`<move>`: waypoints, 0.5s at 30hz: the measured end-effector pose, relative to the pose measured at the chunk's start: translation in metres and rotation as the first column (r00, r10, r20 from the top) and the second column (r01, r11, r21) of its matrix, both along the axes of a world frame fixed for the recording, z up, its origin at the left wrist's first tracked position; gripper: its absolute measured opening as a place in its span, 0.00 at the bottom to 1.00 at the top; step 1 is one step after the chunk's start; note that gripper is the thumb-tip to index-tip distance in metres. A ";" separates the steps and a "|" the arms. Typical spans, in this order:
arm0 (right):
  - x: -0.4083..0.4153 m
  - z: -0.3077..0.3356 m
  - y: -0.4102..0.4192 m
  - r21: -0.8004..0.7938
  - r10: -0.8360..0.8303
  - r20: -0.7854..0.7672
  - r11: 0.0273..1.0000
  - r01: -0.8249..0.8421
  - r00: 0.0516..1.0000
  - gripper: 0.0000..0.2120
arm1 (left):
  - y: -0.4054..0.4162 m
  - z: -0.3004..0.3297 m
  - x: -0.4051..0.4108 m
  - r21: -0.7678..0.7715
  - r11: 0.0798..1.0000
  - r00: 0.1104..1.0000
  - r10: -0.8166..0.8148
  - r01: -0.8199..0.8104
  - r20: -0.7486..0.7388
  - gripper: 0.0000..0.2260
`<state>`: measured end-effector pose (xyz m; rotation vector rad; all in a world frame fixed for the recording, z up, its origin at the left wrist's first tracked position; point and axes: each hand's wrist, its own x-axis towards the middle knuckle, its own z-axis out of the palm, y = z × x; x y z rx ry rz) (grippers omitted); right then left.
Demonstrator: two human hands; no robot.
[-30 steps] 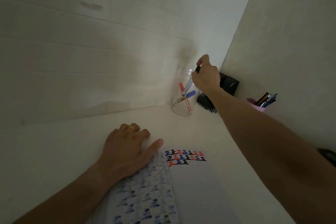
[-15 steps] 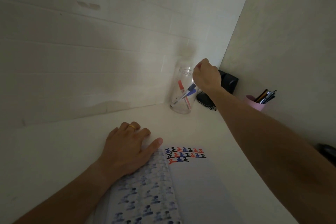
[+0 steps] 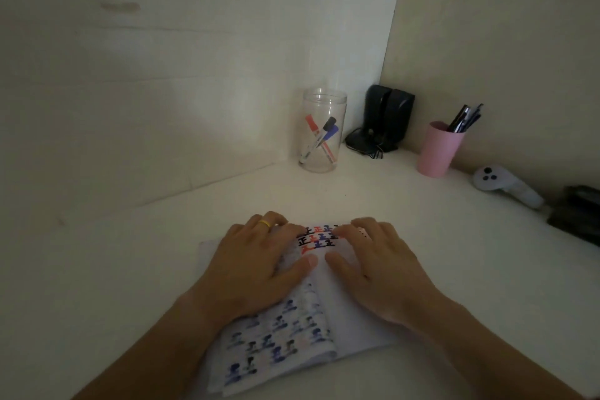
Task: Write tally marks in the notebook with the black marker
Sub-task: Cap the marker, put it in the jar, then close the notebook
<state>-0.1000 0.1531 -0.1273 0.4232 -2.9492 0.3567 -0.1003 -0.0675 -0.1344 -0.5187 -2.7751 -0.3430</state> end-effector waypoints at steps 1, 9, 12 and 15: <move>0.002 -0.006 0.002 0.012 0.002 -0.020 1.000 -0.001 1.000 0.32 | 0.000 -0.001 -0.001 -0.008 1.000 1.000 -0.010 0.010 0.005 0.27; -0.002 -0.023 0.006 0.007 0.015 -0.121 1.000 -0.014 0.992 0.28 | -0.011 0.003 -0.022 -0.119 0.986 0.993 -0.110 0.114 0.038 0.25; 0.001 -0.021 0.005 0.013 0.006 -0.084 1.000 -0.005 0.996 0.29 | -0.010 0.002 -0.020 -0.103 0.988 0.993 -0.109 0.113 0.040 0.25; 0.001 -0.020 0.005 0.008 -0.002 -0.075 1.000 0.002 0.997 0.30 | -0.010 0.003 -0.019 -0.102 0.987 0.992 -0.115 0.120 0.049 0.26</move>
